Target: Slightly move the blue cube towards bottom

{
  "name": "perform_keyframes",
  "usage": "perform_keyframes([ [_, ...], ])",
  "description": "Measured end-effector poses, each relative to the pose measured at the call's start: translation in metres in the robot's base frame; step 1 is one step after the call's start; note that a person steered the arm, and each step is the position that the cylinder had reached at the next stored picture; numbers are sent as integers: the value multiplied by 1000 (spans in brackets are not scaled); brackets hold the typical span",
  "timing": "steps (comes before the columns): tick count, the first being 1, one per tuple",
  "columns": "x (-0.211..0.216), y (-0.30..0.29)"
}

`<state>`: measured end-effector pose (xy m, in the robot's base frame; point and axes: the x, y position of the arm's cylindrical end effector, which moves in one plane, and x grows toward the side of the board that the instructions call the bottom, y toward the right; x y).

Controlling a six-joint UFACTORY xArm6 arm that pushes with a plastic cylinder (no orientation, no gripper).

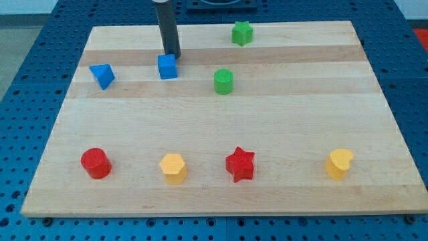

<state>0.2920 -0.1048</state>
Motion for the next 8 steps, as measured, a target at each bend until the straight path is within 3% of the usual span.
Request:
perform_keyframes([
  [5, 27, -2],
  [8, -20, 51],
])
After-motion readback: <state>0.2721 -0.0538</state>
